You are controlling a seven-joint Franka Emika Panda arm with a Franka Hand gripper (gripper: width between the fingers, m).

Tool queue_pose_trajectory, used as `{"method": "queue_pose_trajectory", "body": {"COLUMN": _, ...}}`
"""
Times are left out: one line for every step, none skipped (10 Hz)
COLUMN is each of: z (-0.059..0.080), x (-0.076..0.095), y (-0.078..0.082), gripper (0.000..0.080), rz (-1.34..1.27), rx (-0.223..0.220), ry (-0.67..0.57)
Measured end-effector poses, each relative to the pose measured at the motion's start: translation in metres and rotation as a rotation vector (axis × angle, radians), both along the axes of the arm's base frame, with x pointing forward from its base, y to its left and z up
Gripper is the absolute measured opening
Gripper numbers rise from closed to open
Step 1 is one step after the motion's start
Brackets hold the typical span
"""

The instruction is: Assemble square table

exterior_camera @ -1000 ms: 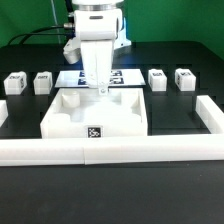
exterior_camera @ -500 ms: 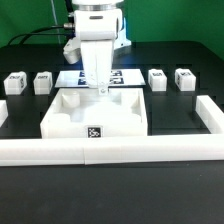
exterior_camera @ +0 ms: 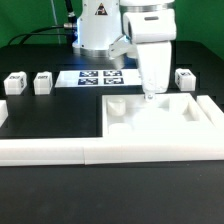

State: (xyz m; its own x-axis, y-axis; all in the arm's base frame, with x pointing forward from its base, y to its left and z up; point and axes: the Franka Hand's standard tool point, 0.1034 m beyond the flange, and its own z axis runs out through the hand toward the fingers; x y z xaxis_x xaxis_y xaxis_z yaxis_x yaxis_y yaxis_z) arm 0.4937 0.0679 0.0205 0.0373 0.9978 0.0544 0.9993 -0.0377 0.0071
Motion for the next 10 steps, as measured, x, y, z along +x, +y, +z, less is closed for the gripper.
{"method": "queue_pose_trajectory", "body": {"z": -0.0002, "x": 0.0, "y": 0.0026, "gripper": 0.0057, "rz": 0.005, "rx": 0.0, "ry": 0.008}}
{"method": "queue_pose_trajectory", "body": {"z": -0.0002, "x": -0.0001, "y": 0.0025, "gripper": 0.0057, "rz": 0.007, "rx": -0.001, "ry": 0.013}}
{"method": "queue_pose_trajectory", "body": {"z": -0.0002, "x": -0.0001, "y": 0.0025, "gripper": 0.0057, "rz": 0.013, "rx": -0.001, "ry": 0.012}}
{"method": "queue_pose_trajectory", "body": {"z": 0.0, "x": -0.0002, "y": 0.0024, "gripper": 0.0058, "rz": 0.01, "rx": -0.001, "ry": 0.012}}
{"method": "queue_pose_trajectory", "body": {"z": -0.0004, "x": -0.0004, "y": 0.002, "gripper": 0.0175, "rz": 0.009, "rx": -0.001, "ry": 0.013}}
{"method": "queue_pose_trajectory", "body": {"z": -0.0005, "x": -0.0004, "y": 0.0018, "gripper": 0.0308, "rz": 0.008, "rx": -0.001, "ry": 0.013}}
{"method": "queue_pose_trajectory", "body": {"z": -0.0005, "x": -0.0005, "y": 0.0016, "gripper": 0.0308, "rz": 0.008, "rx": -0.001, "ry": 0.013}}
{"method": "queue_pose_trajectory", "body": {"z": -0.0005, "x": -0.0006, "y": 0.0015, "gripper": 0.0491, "rz": 0.008, "rx": -0.001, "ry": 0.013}}
{"method": "queue_pose_trajectory", "body": {"z": -0.0006, "x": -0.0006, "y": 0.0013, "gripper": 0.0597, "rz": 0.007, "rx": -0.001, "ry": 0.013}}
{"method": "queue_pose_trajectory", "body": {"z": -0.0006, "x": -0.0006, "y": 0.0012, "gripper": 0.0597, "rz": 0.007, "rx": -0.001, "ry": 0.013}}
